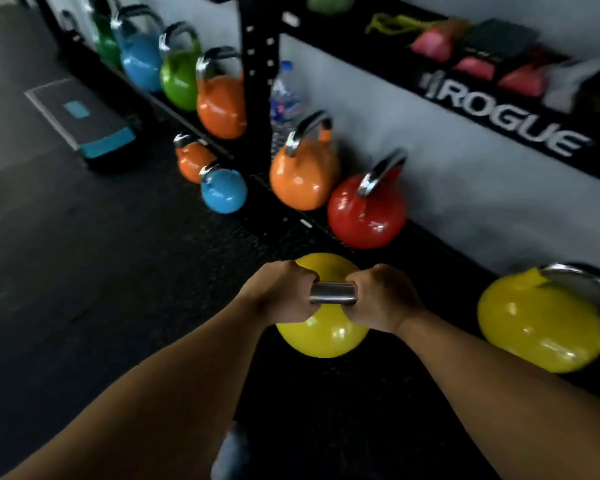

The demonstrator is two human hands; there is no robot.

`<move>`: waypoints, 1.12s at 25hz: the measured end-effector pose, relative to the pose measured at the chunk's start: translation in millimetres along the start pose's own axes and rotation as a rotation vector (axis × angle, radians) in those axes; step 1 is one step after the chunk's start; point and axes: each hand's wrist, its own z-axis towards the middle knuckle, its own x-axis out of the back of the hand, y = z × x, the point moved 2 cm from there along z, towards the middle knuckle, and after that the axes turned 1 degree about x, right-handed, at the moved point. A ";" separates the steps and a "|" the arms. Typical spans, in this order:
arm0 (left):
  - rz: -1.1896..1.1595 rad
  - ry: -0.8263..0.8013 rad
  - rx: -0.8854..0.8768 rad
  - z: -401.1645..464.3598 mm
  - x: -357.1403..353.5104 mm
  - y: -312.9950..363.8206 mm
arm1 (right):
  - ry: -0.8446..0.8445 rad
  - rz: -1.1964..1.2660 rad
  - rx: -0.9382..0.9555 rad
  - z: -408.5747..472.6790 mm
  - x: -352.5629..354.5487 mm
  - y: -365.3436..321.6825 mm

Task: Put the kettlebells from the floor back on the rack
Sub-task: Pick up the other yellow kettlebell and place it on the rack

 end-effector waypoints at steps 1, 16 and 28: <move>0.017 0.017 -0.054 23.2 3.3 14.2 | 0.034 -0.019 -0.042 -1.8 10.8 20.6; 0.171 0.019 -0.534 240.0 5.7 132.7 | 0.196 -0.086 -0.569 -4.4 58.5 183.3; -0.110 0.030 -0.355 332.1 -22.6 150.1 | 0.259 0.116 -0.836 37.6 43.9 255.0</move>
